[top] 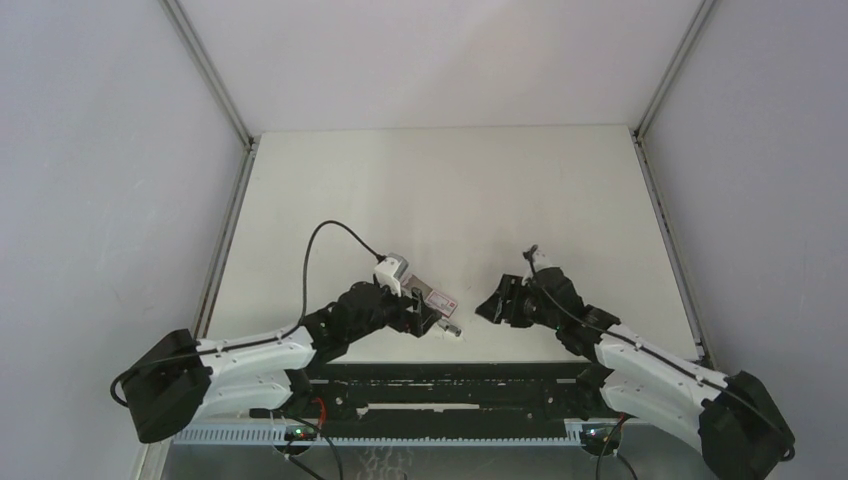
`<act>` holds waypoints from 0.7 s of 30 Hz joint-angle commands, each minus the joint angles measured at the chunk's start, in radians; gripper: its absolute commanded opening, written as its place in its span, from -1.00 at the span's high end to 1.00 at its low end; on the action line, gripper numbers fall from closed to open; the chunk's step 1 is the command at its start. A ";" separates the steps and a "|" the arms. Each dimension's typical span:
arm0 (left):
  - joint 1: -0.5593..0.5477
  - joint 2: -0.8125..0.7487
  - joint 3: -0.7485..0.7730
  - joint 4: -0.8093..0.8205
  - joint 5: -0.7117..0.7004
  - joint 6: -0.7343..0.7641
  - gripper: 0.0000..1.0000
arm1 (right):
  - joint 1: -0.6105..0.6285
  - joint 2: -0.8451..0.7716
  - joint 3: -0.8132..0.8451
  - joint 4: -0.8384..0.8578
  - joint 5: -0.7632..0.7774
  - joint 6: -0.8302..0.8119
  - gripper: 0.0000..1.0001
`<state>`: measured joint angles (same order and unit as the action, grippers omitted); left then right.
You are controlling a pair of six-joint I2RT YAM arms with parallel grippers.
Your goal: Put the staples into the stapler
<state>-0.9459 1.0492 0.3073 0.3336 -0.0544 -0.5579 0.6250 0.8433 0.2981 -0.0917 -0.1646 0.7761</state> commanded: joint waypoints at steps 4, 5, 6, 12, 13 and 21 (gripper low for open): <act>0.022 0.067 0.025 0.052 0.046 -0.027 -0.79 | 0.149 0.173 0.016 0.213 -0.005 0.133 -0.15; 0.022 0.073 0.026 0.056 0.051 -0.027 -0.80 | 0.166 0.198 0.016 0.233 -0.003 0.142 -0.14; 0.022 0.082 0.028 0.063 0.058 -0.026 -0.80 | 0.183 0.219 0.017 0.253 -0.002 0.151 -0.13; 0.022 0.120 0.048 0.085 0.093 -0.003 -0.79 | 0.235 0.348 0.034 0.336 -0.001 0.176 0.00; 0.022 0.127 0.053 0.085 0.100 0.003 -0.79 | 0.240 0.365 0.041 0.343 -0.003 0.176 0.02; 0.022 0.187 0.110 0.078 0.152 0.067 -0.75 | 0.249 0.436 0.064 0.365 0.009 0.174 0.14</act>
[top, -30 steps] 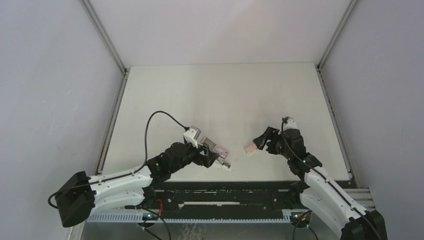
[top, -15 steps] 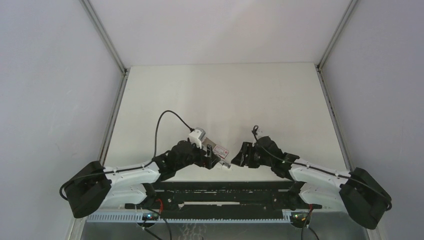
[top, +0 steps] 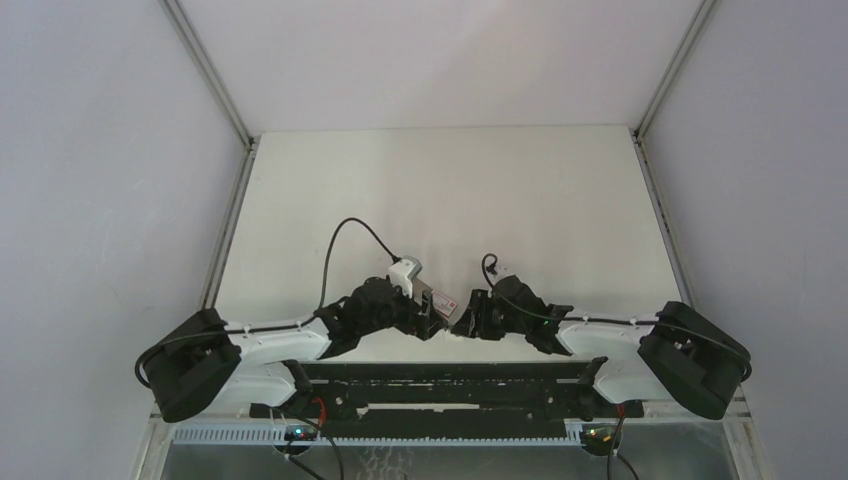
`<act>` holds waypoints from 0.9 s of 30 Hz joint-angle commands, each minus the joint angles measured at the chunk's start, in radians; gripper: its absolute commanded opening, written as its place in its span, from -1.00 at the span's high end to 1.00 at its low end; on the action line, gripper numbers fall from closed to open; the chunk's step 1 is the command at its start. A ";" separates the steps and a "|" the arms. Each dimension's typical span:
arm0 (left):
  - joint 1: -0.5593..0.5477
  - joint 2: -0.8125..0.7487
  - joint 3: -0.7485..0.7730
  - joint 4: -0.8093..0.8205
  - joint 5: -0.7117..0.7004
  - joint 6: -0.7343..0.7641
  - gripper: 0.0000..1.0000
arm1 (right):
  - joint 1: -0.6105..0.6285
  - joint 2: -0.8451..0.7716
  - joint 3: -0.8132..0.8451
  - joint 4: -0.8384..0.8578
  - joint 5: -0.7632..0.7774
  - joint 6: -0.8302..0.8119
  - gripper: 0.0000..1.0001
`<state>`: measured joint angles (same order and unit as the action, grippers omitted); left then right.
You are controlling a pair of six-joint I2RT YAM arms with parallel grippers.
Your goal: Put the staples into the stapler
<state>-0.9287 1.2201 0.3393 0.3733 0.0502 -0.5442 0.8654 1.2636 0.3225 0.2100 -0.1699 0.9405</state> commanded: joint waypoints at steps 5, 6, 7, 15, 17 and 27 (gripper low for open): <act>0.003 0.043 0.100 0.039 0.089 0.079 -0.72 | 0.008 0.034 0.045 0.059 0.032 0.004 0.18; 0.001 0.047 0.102 0.041 0.096 0.080 -0.72 | 0.009 0.037 0.046 0.058 0.036 0.006 0.19; -0.004 0.049 0.104 0.044 0.103 0.081 -0.71 | 0.009 0.039 0.047 0.058 0.037 0.006 0.20; -0.060 0.067 0.123 0.050 0.104 0.045 -0.68 | 0.009 0.058 0.055 0.046 0.063 0.009 0.27; -0.082 0.080 0.131 0.050 0.092 0.028 -0.67 | 0.008 0.062 0.060 0.038 0.070 0.006 0.28; -0.137 0.142 0.143 0.085 0.076 -0.017 -0.65 | 0.005 0.037 0.065 -0.005 0.100 -0.012 0.33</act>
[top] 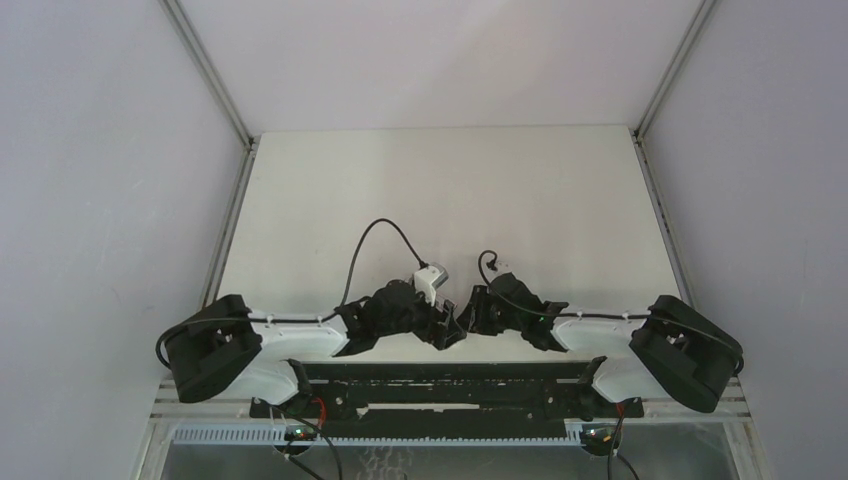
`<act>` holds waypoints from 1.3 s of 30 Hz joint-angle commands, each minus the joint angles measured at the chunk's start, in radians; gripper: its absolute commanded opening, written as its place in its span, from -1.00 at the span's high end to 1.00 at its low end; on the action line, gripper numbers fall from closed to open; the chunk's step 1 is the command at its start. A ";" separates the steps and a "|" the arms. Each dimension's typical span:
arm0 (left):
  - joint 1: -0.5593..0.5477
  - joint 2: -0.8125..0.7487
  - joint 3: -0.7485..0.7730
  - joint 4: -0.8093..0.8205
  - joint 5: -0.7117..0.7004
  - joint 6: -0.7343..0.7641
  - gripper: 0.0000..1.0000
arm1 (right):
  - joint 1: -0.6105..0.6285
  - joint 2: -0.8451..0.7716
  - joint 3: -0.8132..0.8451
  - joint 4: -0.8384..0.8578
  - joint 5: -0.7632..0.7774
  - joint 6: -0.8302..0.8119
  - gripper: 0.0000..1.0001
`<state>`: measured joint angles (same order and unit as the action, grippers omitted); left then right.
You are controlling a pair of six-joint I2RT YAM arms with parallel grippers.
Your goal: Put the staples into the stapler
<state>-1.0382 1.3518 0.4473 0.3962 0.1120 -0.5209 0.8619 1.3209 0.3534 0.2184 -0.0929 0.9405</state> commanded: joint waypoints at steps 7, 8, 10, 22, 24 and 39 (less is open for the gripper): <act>-0.017 -0.145 -0.027 0.074 -0.071 0.119 -0.73 | -0.048 -0.207 0.033 -0.193 0.073 -0.106 0.08; -0.011 -0.154 -0.028 0.079 -0.066 0.139 -0.74 | -0.059 -0.253 0.033 -0.220 0.075 -0.123 0.03; -0.001 -0.155 -0.028 0.095 -0.036 0.191 -0.75 | -0.090 -0.318 0.033 -0.269 0.072 -0.155 -0.09; 0.021 0.049 0.000 0.155 0.195 0.463 -0.68 | -0.248 -0.544 0.004 -0.411 0.003 -0.238 -0.33; 0.020 0.082 0.013 0.152 0.214 0.459 -0.67 | -0.263 -0.560 -0.005 -0.411 -0.012 -0.239 -0.33; -0.003 0.134 0.020 0.121 0.076 0.425 0.21 | -0.304 -0.584 -0.013 -0.417 -0.041 -0.252 -0.33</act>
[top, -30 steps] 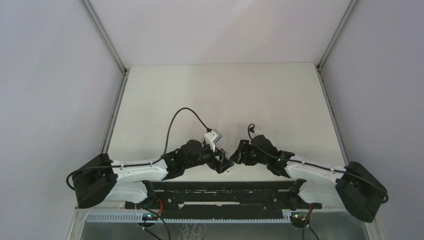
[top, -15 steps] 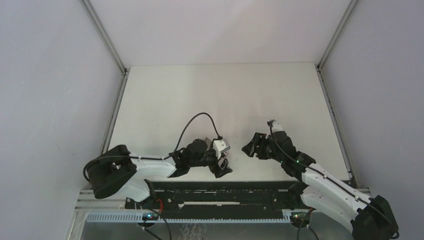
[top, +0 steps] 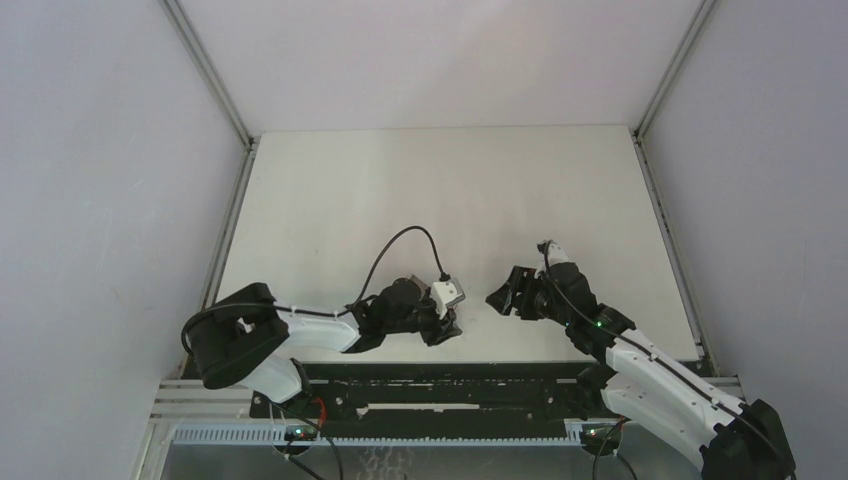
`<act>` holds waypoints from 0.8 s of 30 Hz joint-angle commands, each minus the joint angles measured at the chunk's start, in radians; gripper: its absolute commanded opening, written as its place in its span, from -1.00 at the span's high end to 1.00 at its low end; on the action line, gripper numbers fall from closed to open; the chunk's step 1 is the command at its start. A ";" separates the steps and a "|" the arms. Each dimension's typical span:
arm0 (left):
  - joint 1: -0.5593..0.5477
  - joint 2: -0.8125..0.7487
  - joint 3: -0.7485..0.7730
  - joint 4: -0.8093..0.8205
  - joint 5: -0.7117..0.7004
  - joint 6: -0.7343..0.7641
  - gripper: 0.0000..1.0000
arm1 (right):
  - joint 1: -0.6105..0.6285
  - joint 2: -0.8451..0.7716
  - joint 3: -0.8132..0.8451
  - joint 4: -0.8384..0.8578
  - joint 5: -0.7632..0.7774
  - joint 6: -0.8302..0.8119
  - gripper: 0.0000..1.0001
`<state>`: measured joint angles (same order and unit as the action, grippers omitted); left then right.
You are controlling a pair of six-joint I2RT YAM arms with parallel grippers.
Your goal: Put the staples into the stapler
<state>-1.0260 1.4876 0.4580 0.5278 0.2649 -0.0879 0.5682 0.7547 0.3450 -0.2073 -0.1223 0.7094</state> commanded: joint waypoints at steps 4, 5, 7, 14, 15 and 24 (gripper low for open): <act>-0.057 -0.039 -0.024 0.028 -0.192 -0.054 0.45 | -0.014 -0.022 -0.006 0.008 -0.010 -0.020 -0.33; -0.072 -0.045 -0.028 0.030 -0.229 -0.062 0.47 | -0.015 -0.022 -0.005 0.009 -0.010 -0.019 -0.33; -0.102 -0.050 -0.027 0.029 -0.289 -0.097 0.47 | -0.017 -0.019 -0.007 0.011 -0.010 -0.018 -0.33; -0.125 -0.045 -0.033 0.024 -0.330 -0.189 -0.30 | -0.020 -0.012 -0.007 0.019 -0.019 -0.012 -0.33; -0.126 -0.053 -0.042 0.025 -0.326 -0.188 -0.37 | -0.020 -0.013 -0.006 0.018 -0.020 -0.010 -0.33; -0.125 -0.074 -0.080 -0.010 -0.286 -0.173 -0.37 | -0.020 -0.012 -0.007 0.026 -0.029 -0.003 -0.35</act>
<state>-1.1492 1.4391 0.4019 0.5072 -0.0330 -0.2520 0.5510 0.7471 0.3389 -0.2131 -0.1417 0.7097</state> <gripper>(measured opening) 0.723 0.673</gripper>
